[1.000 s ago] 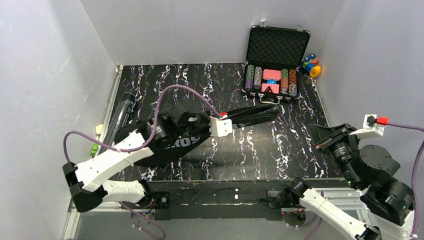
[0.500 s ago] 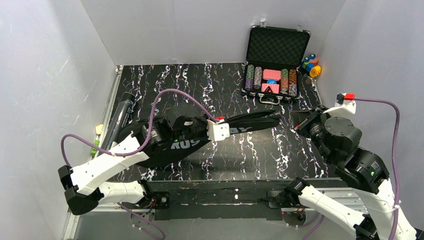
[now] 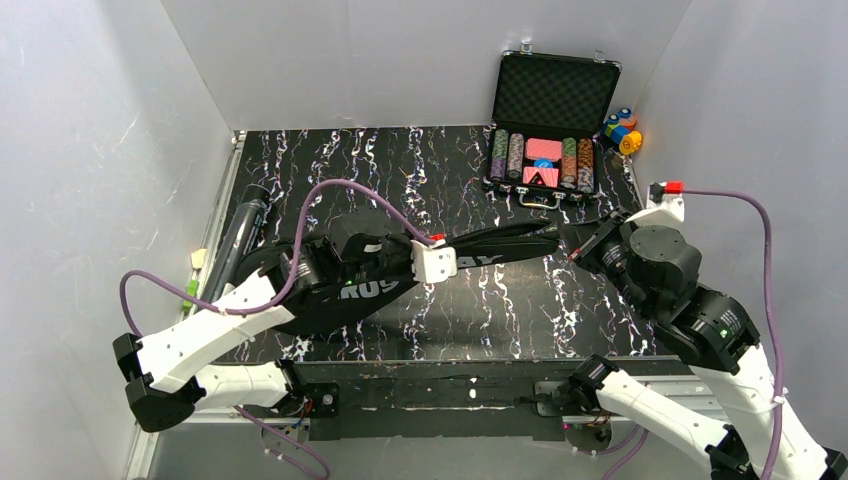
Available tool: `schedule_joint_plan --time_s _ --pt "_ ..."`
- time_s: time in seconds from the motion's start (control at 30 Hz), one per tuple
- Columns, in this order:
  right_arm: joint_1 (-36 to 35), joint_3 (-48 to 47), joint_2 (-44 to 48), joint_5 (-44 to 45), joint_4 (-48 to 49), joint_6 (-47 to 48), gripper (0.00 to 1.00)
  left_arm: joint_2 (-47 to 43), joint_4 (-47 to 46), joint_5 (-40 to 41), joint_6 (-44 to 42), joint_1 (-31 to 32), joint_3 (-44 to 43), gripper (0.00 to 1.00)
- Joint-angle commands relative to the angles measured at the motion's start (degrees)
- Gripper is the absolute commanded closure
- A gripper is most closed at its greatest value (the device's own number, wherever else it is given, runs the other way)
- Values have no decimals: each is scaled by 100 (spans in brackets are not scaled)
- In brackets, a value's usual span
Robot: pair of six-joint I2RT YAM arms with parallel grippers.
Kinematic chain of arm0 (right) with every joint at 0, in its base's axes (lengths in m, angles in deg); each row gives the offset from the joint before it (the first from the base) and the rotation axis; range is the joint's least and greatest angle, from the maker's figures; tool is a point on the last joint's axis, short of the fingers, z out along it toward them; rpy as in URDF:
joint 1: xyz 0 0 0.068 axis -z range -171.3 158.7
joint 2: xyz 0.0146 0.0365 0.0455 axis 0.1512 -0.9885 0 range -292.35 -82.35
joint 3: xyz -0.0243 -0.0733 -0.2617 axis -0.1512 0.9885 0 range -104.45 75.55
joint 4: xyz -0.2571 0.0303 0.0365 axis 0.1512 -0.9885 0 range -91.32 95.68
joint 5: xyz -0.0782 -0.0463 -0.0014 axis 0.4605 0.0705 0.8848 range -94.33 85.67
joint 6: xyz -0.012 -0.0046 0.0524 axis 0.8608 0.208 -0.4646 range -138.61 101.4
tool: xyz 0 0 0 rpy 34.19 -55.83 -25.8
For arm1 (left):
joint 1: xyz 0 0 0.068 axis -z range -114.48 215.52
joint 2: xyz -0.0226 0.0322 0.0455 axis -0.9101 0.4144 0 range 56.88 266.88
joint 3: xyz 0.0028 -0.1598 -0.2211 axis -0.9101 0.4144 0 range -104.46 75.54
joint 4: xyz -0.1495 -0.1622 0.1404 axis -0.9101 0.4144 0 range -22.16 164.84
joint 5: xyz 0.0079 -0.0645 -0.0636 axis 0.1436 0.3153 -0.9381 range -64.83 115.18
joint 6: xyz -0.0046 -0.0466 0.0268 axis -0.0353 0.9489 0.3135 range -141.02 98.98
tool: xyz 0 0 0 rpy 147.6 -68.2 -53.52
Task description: Pack up the badminton gear
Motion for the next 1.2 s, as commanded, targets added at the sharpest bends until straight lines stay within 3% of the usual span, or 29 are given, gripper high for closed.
schedule_joint_plan --time_s 0.0,0.33,0.47,0.67,0.8,0.87,1.0,1.17 --pt "-16 192 -104 -434 335 -241 99 -268 -417 -42 -34 28 -45 100" --pt "-17 885 -173 -1320 864 -644 99 -225 -425 -83 -21 28 -64 100" --pt "-4 405 -126 -793 362 -405 99 -257 -425 -78 -13 28 -12 100" --pt "10 -952 -31 15 -462 212 76 -271 -549 127 -251 127 187 100" --pt "14 -1285 8 -144 -455 458 68 -153 -1107 748 -1332 699 544 100" --pt "12 -1287 -127 -414 -263 615 65 -148 -1796 1119 -1862 1113 904 100" --pt "17 -1018 -662 -1439 -1 669 60 -209 -2209 1301 -2093 1674 1372 100" --pt "152 -483 -1098 -3219 242 944 40 -535 -2490 1453 -2606 2001 1895 100"
